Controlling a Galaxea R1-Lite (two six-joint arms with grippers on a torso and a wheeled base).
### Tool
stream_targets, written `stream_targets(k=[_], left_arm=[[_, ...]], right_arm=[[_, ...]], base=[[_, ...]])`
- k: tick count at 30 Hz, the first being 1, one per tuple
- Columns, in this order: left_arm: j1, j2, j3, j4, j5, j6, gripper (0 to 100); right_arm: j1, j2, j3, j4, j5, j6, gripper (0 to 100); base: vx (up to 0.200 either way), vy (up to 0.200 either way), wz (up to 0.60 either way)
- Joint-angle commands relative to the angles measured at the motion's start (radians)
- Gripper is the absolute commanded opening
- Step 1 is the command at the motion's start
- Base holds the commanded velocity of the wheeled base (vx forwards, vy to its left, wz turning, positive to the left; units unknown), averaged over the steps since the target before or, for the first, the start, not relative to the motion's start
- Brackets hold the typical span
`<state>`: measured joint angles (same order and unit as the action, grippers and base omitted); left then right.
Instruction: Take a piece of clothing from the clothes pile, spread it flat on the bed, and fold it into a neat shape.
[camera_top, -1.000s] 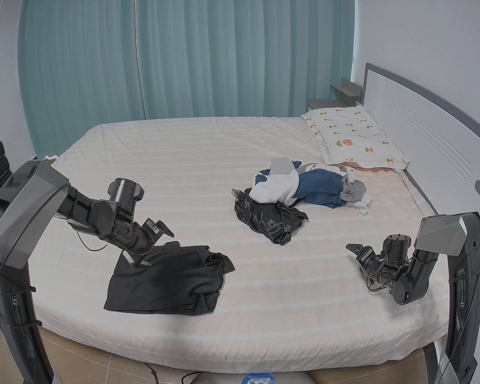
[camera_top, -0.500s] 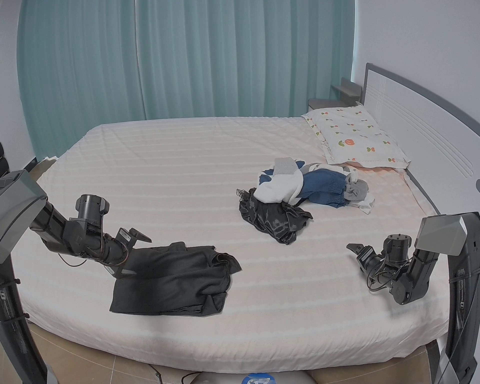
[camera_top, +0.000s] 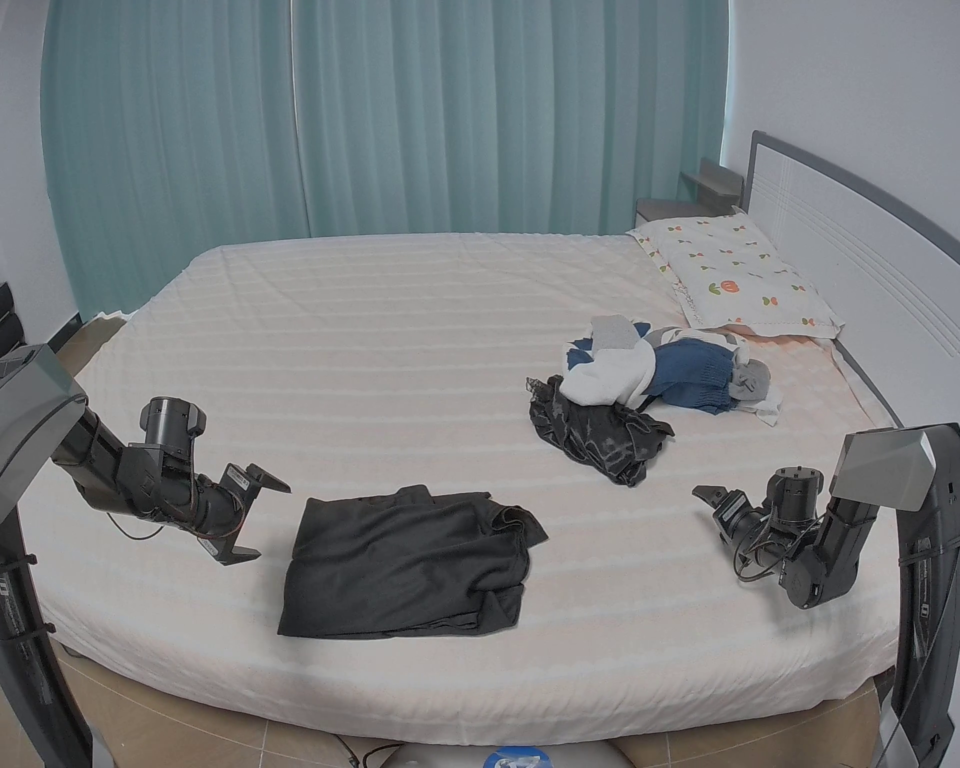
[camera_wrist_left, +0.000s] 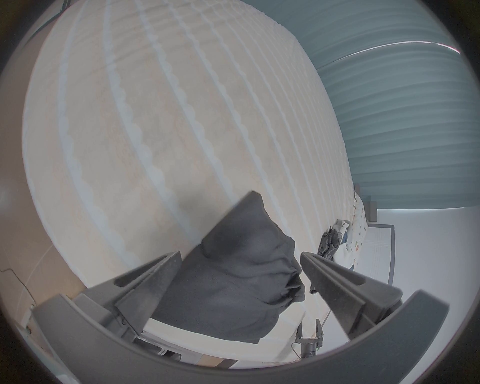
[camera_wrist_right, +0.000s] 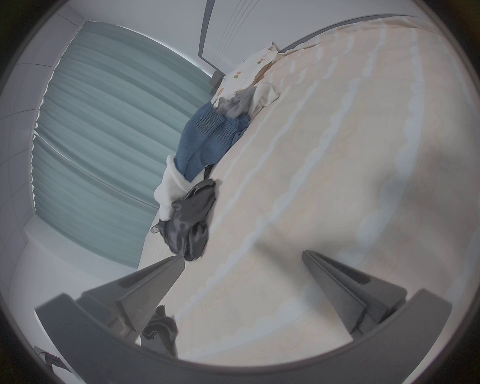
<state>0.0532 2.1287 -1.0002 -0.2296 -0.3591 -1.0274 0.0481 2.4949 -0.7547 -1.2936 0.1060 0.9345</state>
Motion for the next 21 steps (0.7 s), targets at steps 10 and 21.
stream_targets(k=[10, 21], left_arm=[[-0.03, 0.007, -0.023, -0.002, 0.0, 0.017, 100], [-0.2, 0.109, -0.089, -0.129, 0.068, 0.129, 100]], right_arm=[[0.075, -0.014, 0.066, -0.061, 0.001, 0.001, 100], [0.098, -0.002, 0.069, -0.064, -0.003, 0.003, 100]], base=[[0.0, 0.2, 0.0], [0.0, 0.036, 0.0]])
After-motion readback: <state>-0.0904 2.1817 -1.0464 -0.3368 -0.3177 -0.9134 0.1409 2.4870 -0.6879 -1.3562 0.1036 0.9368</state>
